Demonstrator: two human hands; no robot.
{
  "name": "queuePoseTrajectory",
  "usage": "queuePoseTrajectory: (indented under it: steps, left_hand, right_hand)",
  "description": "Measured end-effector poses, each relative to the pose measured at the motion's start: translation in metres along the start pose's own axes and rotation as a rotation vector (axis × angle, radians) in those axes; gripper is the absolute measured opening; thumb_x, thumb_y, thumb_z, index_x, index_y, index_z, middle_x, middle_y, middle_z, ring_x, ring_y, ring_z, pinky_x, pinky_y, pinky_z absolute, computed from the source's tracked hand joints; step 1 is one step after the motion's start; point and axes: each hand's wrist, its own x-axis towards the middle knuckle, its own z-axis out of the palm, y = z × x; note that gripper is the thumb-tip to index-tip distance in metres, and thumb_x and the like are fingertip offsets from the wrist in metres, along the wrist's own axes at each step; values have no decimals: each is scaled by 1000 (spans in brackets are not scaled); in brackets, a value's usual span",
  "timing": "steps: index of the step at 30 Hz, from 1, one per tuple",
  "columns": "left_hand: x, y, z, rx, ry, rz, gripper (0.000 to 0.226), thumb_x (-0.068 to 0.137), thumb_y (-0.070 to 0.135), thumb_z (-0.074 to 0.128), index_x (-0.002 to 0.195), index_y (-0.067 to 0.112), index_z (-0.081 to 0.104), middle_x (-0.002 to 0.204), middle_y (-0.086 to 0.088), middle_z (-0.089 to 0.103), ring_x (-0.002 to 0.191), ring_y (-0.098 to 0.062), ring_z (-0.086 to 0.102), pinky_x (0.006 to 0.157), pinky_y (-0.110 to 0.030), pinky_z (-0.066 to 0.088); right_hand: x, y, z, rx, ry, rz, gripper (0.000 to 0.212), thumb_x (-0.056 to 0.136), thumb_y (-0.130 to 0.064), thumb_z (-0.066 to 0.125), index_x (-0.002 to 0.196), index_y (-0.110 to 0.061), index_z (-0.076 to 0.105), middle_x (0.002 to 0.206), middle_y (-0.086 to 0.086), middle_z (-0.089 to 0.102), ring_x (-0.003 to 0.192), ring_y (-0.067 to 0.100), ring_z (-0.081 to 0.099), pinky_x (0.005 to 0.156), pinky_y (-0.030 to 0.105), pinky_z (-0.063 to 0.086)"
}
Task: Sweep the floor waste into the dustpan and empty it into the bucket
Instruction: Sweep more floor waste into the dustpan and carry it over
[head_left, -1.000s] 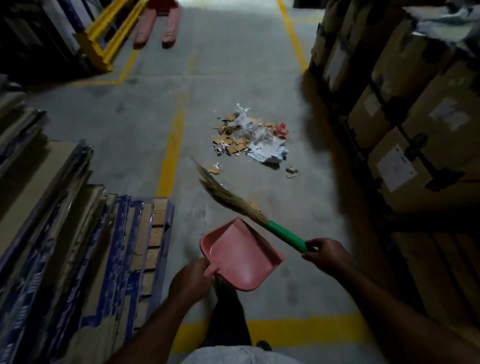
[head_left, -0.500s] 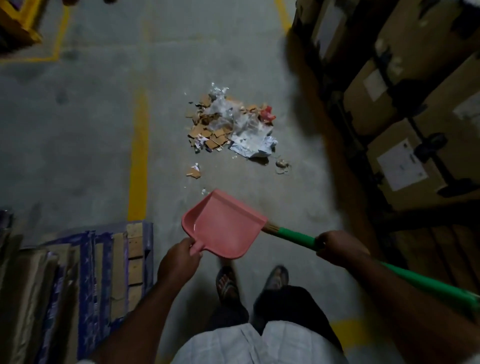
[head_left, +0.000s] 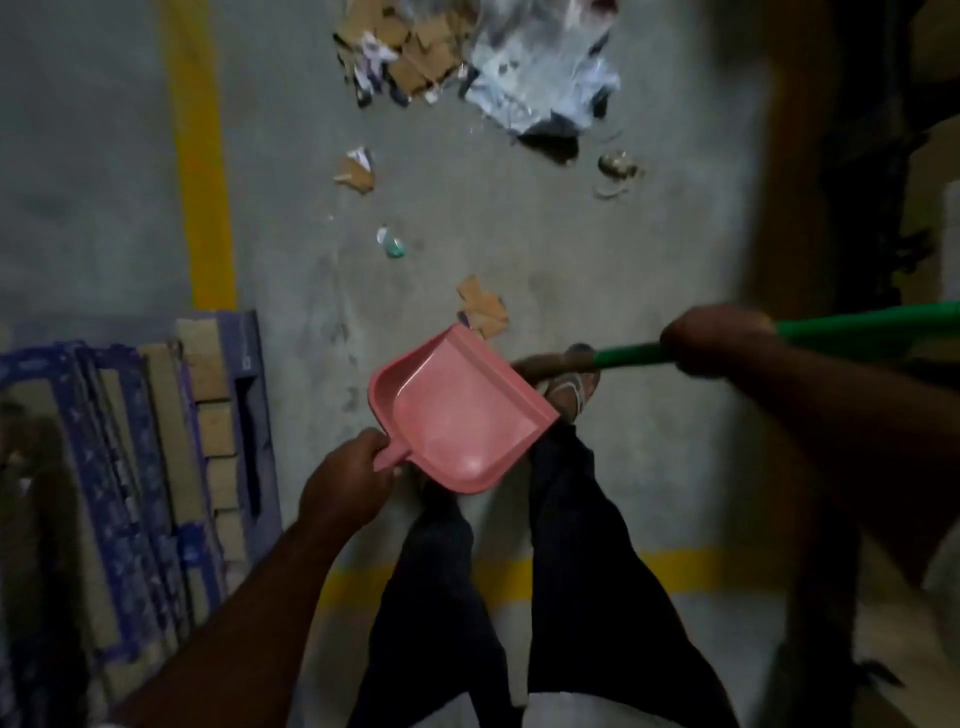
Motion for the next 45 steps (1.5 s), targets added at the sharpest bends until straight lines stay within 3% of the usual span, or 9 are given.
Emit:
queuePoseTrajectory:
  steps: [10, 15, 18, 21, 27, 30, 35, 39, 45]
  left_hand:
    - [68, 70, 29, -50, 60, -124, 21, 90, 39, 66, 102, 23, 60, 99, -3, 69, 91, -28, 64, 70, -37, 47]
    - [77, 93, -11, -185, 218, -140, 18, 89, 35, 68, 103, 26, 61, 95, 0, 70, 89, -26, 66, 70, -38, 51]
    - [85, 91, -38, -280, 279, -134, 29, 82, 44, 64, 107, 29, 61, 99, 4, 70, 91, -21, 65, 75, -39, 53]
    - [102, 74, -60, -325, 300, -139, 36, 79, 46, 66, 111, 31, 61, 103, 7, 70, 94, -19, 66, 79, -40, 55]
    - [159, 23, -105, -297, 305, -78, 23, 86, 22, 73, 103, 32, 61, 94, 8, 69, 90, -19, 66, 70, -30, 43]
    - [208, -20, -147, -224, 255, -21, 25, 86, 22, 74, 96, 38, 58, 91, 10, 68, 90, -22, 66, 73, -35, 48]
    - [281, -90, -224, 15, 255, 81, 24, 85, 27, 75, 105, 25, 61, 95, 0, 72, 86, -25, 67, 71, -39, 52]
    - [313, -109, -246, 18, 275, 87, 22, 85, 27, 74, 103, 26, 61, 92, 1, 72, 85, -24, 67, 71, -39, 52]
    - [336, -112, -227, 38, 173, 105, 23, 85, 30, 73, 103, 27, 58, 93, 3, 70, 87, -24, 66, 71, -40, 53]
  right_hand:
    - [142, 78, -78, 136, 287, -85, 34, 89, -39, 64, 123, -38, 62, 111, 8, 65, 97, 33, 64, 69, 31, 42]
    - [145, 86, -84, 249, 310, -147, 36, 88, -44, 60, 123, -37, 62, 100, 5, 67, 87, 30, 64, 70, 37, 55]
    - [140, 77, -68, 339, 286, -167, 38, 87, -46, 61, 124, -34, 63, 103, 5, 70, 89, 29, 67, 73, 41, 58]
    - [136, 44, -49, 410, 219, -182, 37, 86, -47, 61, 120, -34, 65, 105, 5, 71, 91, 29, 68, 74, 39, 57]
    - [149, -110, -38, 648, 95, -229, 43, 88, -46, 57, 127, -31, 61, 113, 5, 70, 102, 29, 67, 82, 37, 55]
    - [180, -215, -56, 843, 58, -143, 46, 84, -47, 52, 126, -32, 59, 116, 6, 69, 105, 29, 65, 82, 36, 54]
    - [233, -350, -117, 1249, 13, 65, 39, 82, -40, 59, 117, -24, 66, 117, 9, 68, 109, 31, 63, 84, 34, 50]
    - [257, -372, -122, 1398, 56, 197, 47, 82, -40, 65, 127, -25, 63, 123, 8, 68, 114, 29, 62, 94, 33, 50]
    - [230, -330, -48, 1408, 132, 432, 46, 87, -45, 67, 127, -24, 62, 112, 13, 71, 105, 34, 64, 89, 34, 49]
